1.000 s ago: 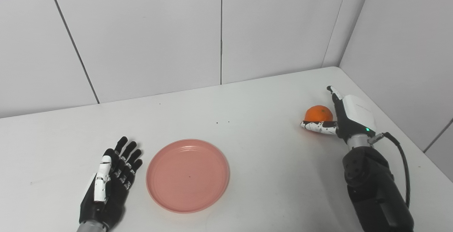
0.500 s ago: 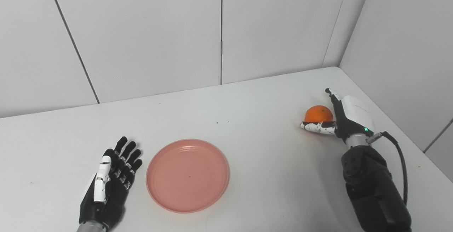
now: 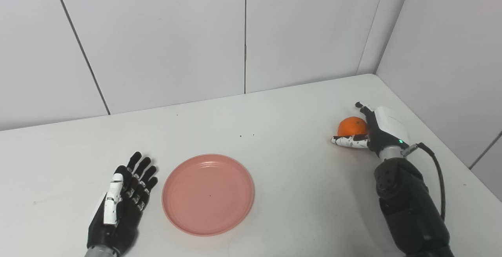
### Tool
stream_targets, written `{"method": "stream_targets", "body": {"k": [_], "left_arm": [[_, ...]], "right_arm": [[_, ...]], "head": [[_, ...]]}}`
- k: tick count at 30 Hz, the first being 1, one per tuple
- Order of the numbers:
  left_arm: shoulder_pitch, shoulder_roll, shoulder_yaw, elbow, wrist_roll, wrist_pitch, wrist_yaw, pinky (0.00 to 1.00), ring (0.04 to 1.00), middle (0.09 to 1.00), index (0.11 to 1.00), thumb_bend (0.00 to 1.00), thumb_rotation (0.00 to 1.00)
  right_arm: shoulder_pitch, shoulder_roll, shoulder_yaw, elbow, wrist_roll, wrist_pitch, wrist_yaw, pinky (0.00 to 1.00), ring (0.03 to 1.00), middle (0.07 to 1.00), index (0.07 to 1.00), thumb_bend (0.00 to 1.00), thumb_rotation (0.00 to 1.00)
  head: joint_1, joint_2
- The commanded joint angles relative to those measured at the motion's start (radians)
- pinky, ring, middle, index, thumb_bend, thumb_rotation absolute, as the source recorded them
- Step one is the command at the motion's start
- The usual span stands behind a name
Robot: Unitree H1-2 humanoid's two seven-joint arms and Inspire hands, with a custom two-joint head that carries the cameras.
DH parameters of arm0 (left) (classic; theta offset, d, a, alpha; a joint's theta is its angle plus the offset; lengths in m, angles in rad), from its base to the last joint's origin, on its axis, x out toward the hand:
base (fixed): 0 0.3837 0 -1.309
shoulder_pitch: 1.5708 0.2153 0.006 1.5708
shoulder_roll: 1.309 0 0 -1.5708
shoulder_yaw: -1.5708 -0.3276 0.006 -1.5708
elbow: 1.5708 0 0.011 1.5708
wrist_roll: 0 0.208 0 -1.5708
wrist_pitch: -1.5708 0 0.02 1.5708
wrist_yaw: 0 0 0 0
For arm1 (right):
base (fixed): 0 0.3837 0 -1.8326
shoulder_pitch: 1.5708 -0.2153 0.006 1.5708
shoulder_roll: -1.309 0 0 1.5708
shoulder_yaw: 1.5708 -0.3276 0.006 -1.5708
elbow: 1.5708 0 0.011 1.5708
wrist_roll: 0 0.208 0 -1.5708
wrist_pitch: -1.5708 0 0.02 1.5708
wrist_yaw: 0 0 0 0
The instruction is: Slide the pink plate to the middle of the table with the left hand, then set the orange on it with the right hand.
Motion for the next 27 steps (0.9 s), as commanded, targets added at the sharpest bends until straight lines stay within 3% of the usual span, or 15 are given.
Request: {"method": "stream_targets", "body": {"k": [1, 6, 15, 18, 19, 23, 27], "left_arm": [[0.011, 0.004, -0.001, 0.003, 0.002, 0.008, 0.001, 1.0, 0.982, 0.984, 0.981, 0.32, 1.0], [0.011, 0.003, 0.001, 0.002, 0.003, 0.009, 0.003, 1.0, 0.978, 0.982, 0.978, 0.32, 1.0], [0.01, 0.001, 0.004, 0.002, 0.002, 0.013, 0.005, 1.0, 0.98, 0.985, 0.98, 0.32, 1.0], [0.008, 0.002, 0.005, 0.0, 0.0, 0.016, 0.004, 1.0, 0.975, 0.981, 0.976, 0.32, 1.0], [0.008, 0.003, 0.005, 0.0, 0.0, 0.016, 0.004, 1.0, 0.976, 0.981, 0.976, 0.32, 1.0], [0.007, 0.006, 0.004, 0.001, 0.002, 0.012, 0.001, 1.0, 0.981, 0.985, 0.979, 0.32, 1.0], [0.007, 0.003, 0.007, 0.0, -0.001, 0.017, 0.005, 1.0, 0.981, 0.985, 0.982, 0.32, 1.0]], "right_arm": [[-0.051, -0.026, -0.009, -0.016, -0.026, 0.004, -0.002, 0.68, 0.791, 0.836, 0.846, 0.92, 0.38], [-0.06, -0.031, -0.013, -0.005, 0.007, 0.003, -0.01, 0.68, 0.774, 0.814, 0.819, 0.92, 0.27], [-0.062, -0.044, -0.011, -0.012, -0.027, 0.004, 0.029, 0.52, 0.611, 0.673, 0.676, 0.88, 0.07], [-0.061, -0.042, -0.013, -0.021, -0.028, 0.004, 0.032, 0.44, 0.538, 0.604, 0.609, 0.81, 0.05], [-0.06, -0.041, -0.014, -0.023, -0.03, 0.004, 0.033, 0.39, 0.481, 0.558, 0.521, 0.59, 0.11], [-0.062, -0.04, -0.019, -0.029, -0.049, 0.004, 0.062, 0.29, 0.375, 0.47, 0.49, 0.53, 0.13], [-0.062, -0.033, -0.031, -0.049, -0.077, 0.004, 0.092, 0.28, 0.373, 0.468, 0.487, 0.52, 0.13]], "head": [[0.001, 0.004], [0.0, 0.006], [0.0, 0.006], [0.003, 0.013], [0.003, 0.013], [0.003, 0.013], [0.004, 0.016]]}}
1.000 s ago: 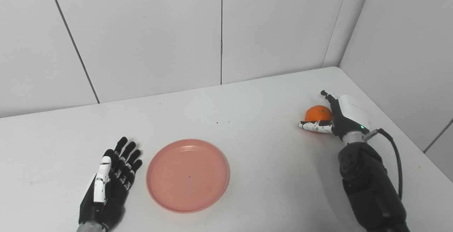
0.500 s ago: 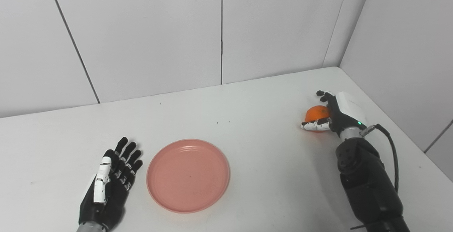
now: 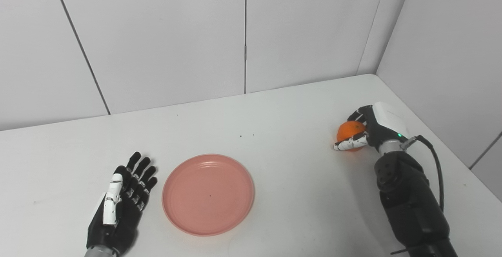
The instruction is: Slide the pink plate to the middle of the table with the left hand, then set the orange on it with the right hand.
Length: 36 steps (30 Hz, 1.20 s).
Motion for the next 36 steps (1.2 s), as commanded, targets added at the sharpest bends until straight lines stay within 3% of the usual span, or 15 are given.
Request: {"method": "stream_targets", "body": {"k": [1, 5, 11, 15, 20, 26, 36], "left_arm": [[0.006, 0.003, 0.004, 0.0, -0.001, 0.017, 0.006, 1.0, 0.98, 0.984, 0.981, 0.32, 1.0], [0.006, 0.001, 0.007, 0.0, -0.003, 0.022, 0.009, 1.0, 0.979, 0.984, 0.979, 0.31, 1.0], [0.005, -0.003, 0.012, -0.005, -0.001, 0.033, 0.021, 0.99, 0.97, 0.974, 0.969, 0.32, 1.0], [0.005, -0.005, 0.01, -0.004, 0.004, 0.028, 0.019, 0.99, 0.97, 0.973, 0.968, 0.31, 1.0], [0.005, -0.005, 0.007, -0.006, 0.008, 0.03, 0.019, 0.99, 0.969, 0.974, 0.969, 0.32, 1.0], [0.005, -0.013, 0.005, 0.0, 0.008, 0.022, 0.021, 0.99, 0.969, 0.972, 0.966, 0.32, 1.0], [0.01, -0.028, -0.013, 0.002, 0.028, -0.004, 0.027, 0.97, 0.952, 0.956, 0.948, 0.35, 1.0]], "right_arm": [[-0.035, -0.017, -0.022, -0.044, -0.027, 0.004, 0.003, 0.28, 0.373, 0.469, 0.487, 0.52, 0.13], [-0.033, -0.011, -0.036, -0.064, -0.033, 0.004, 0.013, 0.32, 0.424, 0.506, 0.487, 0.52, 0.13], [-0.018, 0.001, -0.05, -0.15, -0.002, 0.003, -0.017, 0.34, 0.431, 0.505, 0.487, 0.52, 0.13], [-0.019, 0.009, -0.057, -0.212, 0.012, 0.003, -0.021, 0.3, 0.385, 0.473, 0.487, 0.52, 0.13], [-0.026, 0.021, -0.055, -0.288, 0.019, 0.003, -0.02, 0.35, 0.418, 0.475, 0.486, 0.52, 0.13], [-0.037, 0.046, -0.022, -0.373, -0.005, 0.003, -0.003, 0.37, 0.436, 0.49, 0.486, 0.52, 0.14], [-0.065, 0.099, 0.096, -0.457, -0.055, 0.001, 0.033, 0.35, 0.426, 0.491, 0.486, 0.52, 0.14]], "head": [[0.001, 0.0], [0.007, 0.001], [0.01, 0.002], [0.01, 0.002], [0.018, 0.003], [0.039, 0.004], [0.106, 0.002]]}}
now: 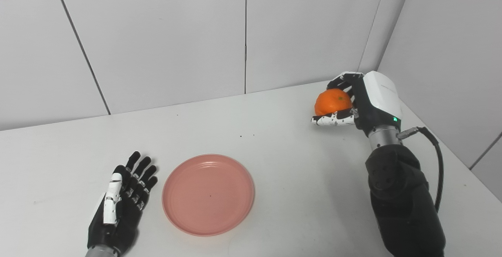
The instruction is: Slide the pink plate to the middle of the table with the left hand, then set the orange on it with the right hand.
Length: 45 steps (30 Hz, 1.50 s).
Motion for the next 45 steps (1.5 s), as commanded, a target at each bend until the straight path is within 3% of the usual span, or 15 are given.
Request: {"method": "stream_targets", "body": {"k": [1, 8, 20, 30, 45], "left_arm": [[0.011, -0.011, -0.01, 0.0, 0.024, 0.002, 0.019, 0.96, 0.951, 0.954, 0.947, 0.35, 1.0], [0.022, -0.03, -0.025, -0.019, 0.041, 0.004, 0.028, 0.97, 0.957, 0.964, 0.958, 0.38, 1.0], [0.03, -0.065, -0.06, -0.038, 0.084, 0.001, 0.063, 0.97, 0.954, 0.964, 0.96, 0.4, 1.0], [0.028, -0.116, -0.089, -0.042, 0.146, -0.002, 0.103, 0.94, 0.941, 0.949, 0.944, 0.41, 1.0], [0.023, -0.166, -0.1, -0.025, 0.198, -0.031, 0.153, 0.94, 0.937, 0.943, 0.943, 0.41, 1.0]], "right_arm": [[-0.052, 0.005, 0.025, -0.044, -0.033, -0.009, -0.01, 0.35, 0.425, 0.49, 0.486, 0.52, 0.14], [-0.077, 0.071, 0.148, -0.048, -0.098, -0.018, 0.02, 0.28, 0.372, 0.463, 0.487, 0.52, 0.13], [-0.078, 0.138, 0.307, 0.011, -0.089, -0.084, -0.007, 0.27, 0.354, 0.456, 0.486, 0.52, 0.13], [-0.054, 0.17, 0.37, 0.058, -0.051, -0.097, -0.002, 0.25, 0.333, 0.432, 0.487, 0.52, 0.13], [-0.028, 0.163, 0.461, 0.162, 0.006, -0.15, -0.019, 0.21, 0.299, 0.411, 0.488, 0.52, 0.13]], "head": [[0.015, 0.003], [0.097, 0.024], [0.242, 0.048], [0.415, 0.073], [0.504, 0.087]]}}
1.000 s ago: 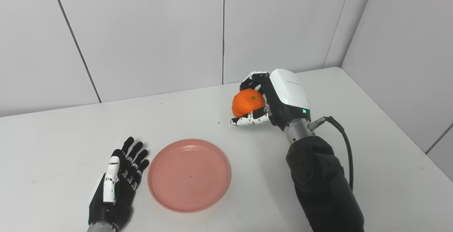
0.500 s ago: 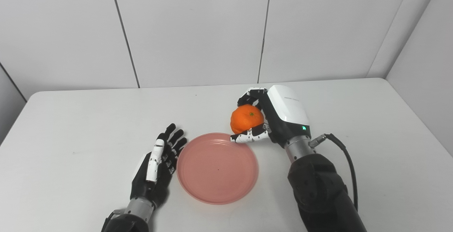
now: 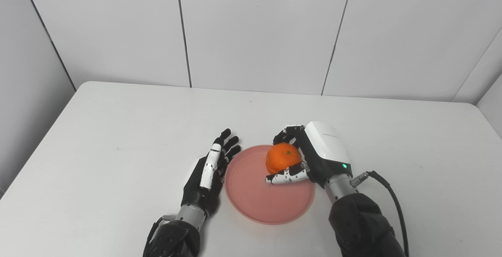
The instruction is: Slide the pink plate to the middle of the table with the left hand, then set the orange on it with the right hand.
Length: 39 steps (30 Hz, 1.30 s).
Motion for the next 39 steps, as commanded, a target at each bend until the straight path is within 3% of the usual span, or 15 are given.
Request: {"method": "stream_targets", "body": {"k": [1, 16, 23, 29, 39], "left_arm": [[0.002, -0.019, -0.007, 0.005, 0.01, -0.01, 0.011, 0.94, 0.938, 0.944, 0.943, 0.41, 1.0], [0.009, -0.03, -0.002, 0.013, 0.042, -0.061, 0.038, 0.93, 0.935, 0.942, 0.935, 0.4, 1.0], [0.012, -0.024, 0.004, 0.009, 0.039, -0.061, 0.031, 0.93, 0.935, 0.942, 0.936, 0.4, 1.0], [0.015, -0.016, 0.005, 0.003, 0.037, -0.058, 0.025, 0.93, 0.936, 0.944, 0.936, 0.4, 1.0], [0.011, -0.003, 0.005, 0.004, 0.036, -0.055, 0.015, 0.94, 0.942, 0.95, 0.941, 0.41, 1.0]], "right_arm": [[-0.019, 0.001, 0.01, -0.012, 0.003, -0.047, -0.018, 0.2, 0.29, 0.403, 0.488, 0.52, 0.13], [-0.047, 0.013, 0.083, 0.129, 0.017, -0.072, -0.044, 0.22, 0.308, 0.421, 0.489, 0.52, 0.13], [-0.047, 0.02, 0.105, 0.169, 0.02, -0.071, -0.059, 0.2, 0.289, 0.398, 0.488, 0.52, 0.13], [-0.048, 0.013, 0.126, 0.197, 0.011, -0.077, -0.08, 0.24, 0.323, 0.435, 0.488, 0.52, 0.13], [-0.045, 0.006, 0.141, 0.165, -0.021, -0.033, -0.043, 0.22, 0.316, 0.435, 0.49, 0.52, 0.13]], "head": [[0.001, 0.0], [-0.01, 0.013], [-0.037, 0.013], [-0.055, 0.017], [-0.074, 0.018]]}}
